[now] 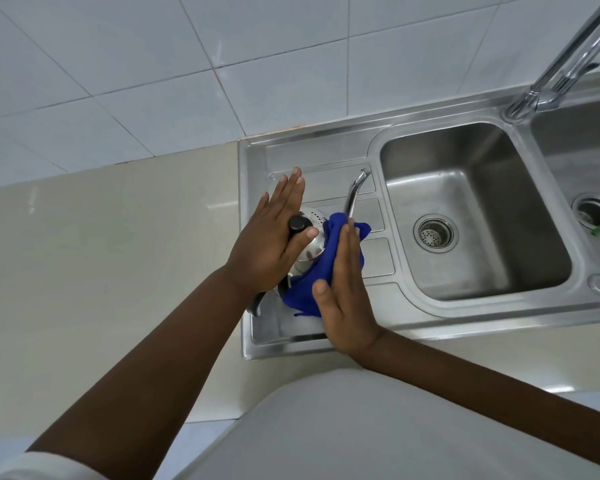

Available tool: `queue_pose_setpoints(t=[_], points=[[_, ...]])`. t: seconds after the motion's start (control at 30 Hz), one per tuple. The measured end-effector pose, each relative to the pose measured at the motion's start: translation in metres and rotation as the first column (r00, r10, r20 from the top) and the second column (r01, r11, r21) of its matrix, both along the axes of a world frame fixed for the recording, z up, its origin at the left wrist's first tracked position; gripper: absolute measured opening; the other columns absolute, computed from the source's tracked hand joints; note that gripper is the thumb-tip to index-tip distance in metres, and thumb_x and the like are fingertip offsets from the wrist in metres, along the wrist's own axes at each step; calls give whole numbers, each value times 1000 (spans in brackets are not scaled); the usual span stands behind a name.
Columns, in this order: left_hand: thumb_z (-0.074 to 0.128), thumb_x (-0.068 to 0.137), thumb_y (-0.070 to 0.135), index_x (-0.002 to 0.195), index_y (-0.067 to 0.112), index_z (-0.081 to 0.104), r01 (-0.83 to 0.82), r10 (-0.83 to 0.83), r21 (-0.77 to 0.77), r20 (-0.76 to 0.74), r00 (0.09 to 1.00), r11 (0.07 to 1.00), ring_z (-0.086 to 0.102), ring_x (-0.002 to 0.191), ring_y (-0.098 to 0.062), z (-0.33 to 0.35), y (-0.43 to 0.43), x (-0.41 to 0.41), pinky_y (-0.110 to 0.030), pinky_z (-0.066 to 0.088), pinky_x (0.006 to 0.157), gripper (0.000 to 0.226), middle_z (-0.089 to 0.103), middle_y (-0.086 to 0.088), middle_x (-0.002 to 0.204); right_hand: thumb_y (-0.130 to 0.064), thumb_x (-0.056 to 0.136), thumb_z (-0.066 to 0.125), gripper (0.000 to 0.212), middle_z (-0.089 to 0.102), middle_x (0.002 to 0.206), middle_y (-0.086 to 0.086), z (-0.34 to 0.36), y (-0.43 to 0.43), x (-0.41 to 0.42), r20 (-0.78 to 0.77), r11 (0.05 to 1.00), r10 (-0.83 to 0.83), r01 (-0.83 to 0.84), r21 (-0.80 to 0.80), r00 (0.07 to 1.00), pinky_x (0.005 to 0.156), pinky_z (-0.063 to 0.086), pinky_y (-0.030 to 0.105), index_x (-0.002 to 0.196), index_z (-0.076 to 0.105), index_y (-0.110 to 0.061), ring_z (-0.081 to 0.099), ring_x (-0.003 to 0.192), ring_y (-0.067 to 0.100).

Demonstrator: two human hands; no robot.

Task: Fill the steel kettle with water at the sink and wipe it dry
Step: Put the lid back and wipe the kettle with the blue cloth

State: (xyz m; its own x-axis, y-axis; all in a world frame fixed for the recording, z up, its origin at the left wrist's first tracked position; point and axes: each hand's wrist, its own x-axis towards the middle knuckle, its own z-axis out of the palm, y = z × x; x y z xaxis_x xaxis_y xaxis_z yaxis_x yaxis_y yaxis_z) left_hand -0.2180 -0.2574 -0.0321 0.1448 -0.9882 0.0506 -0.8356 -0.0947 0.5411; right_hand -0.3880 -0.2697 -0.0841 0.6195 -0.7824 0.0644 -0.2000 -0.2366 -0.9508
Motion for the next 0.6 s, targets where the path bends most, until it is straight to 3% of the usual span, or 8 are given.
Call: queue_pose_setpoints(t=[0.1,0.2,0.37,0.47,0.6], points=[[27,100,49,156,17,3,-24,24,-1,-26,999,1000,-4,152,-13,0,0,-1,-46,8,124,69,-1,2,165,-65,99,21,86,-5,168,8,-1,-5,-2,-39,995,47,-50,-86,998,126,7,48,157,-1,-5,-7,156,22],[30,102,43,156,15,1,2,-3,-18,-77,997,1000,-4,152,-14,2,1,1,-47,7,124,68,-2,-1,165,-58,100,28,77,1,168,6,-4,-30,-2,-72,988,87,-95,-118,994,127,10,42,157,1,-12,-1,156,16],[30,101,45,156,15,1,-11,10,-17,-63,998,1000,-4,152,-14,-1,2,0,-48,7,124,69,-2,-1,165,-53,97,28,68,9,168,-10,-2,-44,0,-53,994,70,-65,88,996,123,24,47,156,2,-34,13,153,9],[28,100,48,156,18,2,-61,60,-12,-43,997,998,-4,152,-14,-2,2,-3,-47,7,124,69,-1,1,165,-62,93,23,73,0,167,-14,3,-31,3,-81,988,27,-14,153,996,125,17,46,156,-2,-34,4,154,7],[24,99,52,156,15,3,-120,119,-9,-35,992,993,-4,152,-14,-2,3,-9,-42,4,124,71,-2,1,165,-73,92,16,86,-15,166,-13,13,-4,6,-94,996,6,3,92,996,126,4,31,158,-9,-24,-13,153,6]])
